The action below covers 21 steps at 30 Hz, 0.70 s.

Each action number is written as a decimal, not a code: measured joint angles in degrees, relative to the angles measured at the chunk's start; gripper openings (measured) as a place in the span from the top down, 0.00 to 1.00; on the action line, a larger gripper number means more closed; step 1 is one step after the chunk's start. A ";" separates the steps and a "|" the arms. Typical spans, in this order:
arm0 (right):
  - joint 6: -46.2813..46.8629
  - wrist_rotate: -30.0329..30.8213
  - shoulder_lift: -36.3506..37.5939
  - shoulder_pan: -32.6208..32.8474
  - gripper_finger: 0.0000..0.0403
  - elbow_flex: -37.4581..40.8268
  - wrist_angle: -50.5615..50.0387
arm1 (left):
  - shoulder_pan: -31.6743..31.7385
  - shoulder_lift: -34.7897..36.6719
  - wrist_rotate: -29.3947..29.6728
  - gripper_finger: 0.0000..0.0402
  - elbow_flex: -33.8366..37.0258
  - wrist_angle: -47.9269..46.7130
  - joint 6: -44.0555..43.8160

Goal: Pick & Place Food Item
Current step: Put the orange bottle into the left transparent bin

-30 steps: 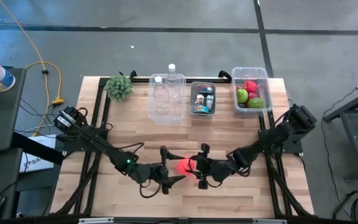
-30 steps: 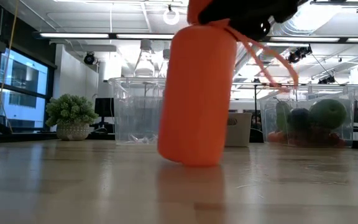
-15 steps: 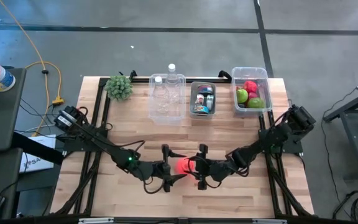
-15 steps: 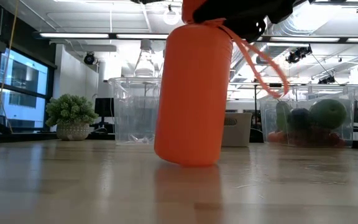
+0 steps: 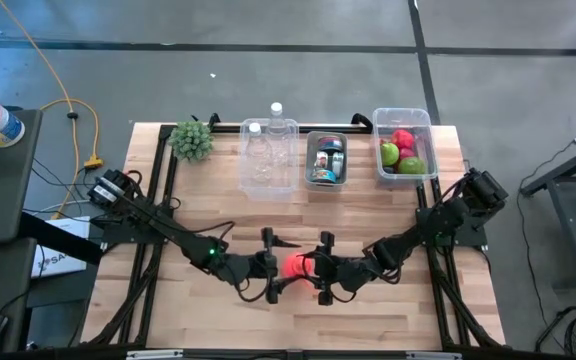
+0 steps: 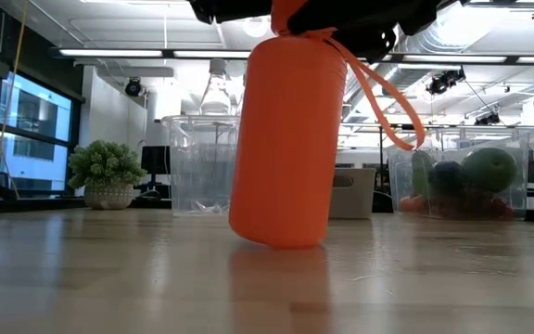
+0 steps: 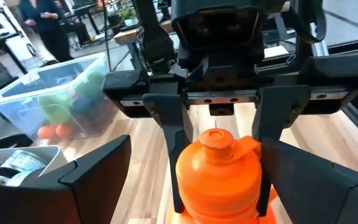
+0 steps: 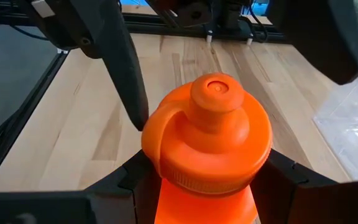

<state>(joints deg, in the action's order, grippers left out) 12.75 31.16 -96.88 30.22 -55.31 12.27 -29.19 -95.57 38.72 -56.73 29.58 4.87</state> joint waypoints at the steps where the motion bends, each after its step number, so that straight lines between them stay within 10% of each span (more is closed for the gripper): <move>1: -0.06 0.00 0.00 0.00 0.56 0.00 0.00 | 0.02 0.00 -0.59 0.13 0.00 0.02 -0.20; 21: -0.37 -0.02 -0.04 0.00 0.56 0.02 0.00 | 1.14 -1.18 -4.52 0.13 0.00 0.68 -3.42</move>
<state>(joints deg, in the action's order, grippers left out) 12.38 31.14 -96.92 30.22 -55.29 12.28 -28.05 -96.75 34.20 -56.73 30.26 1.45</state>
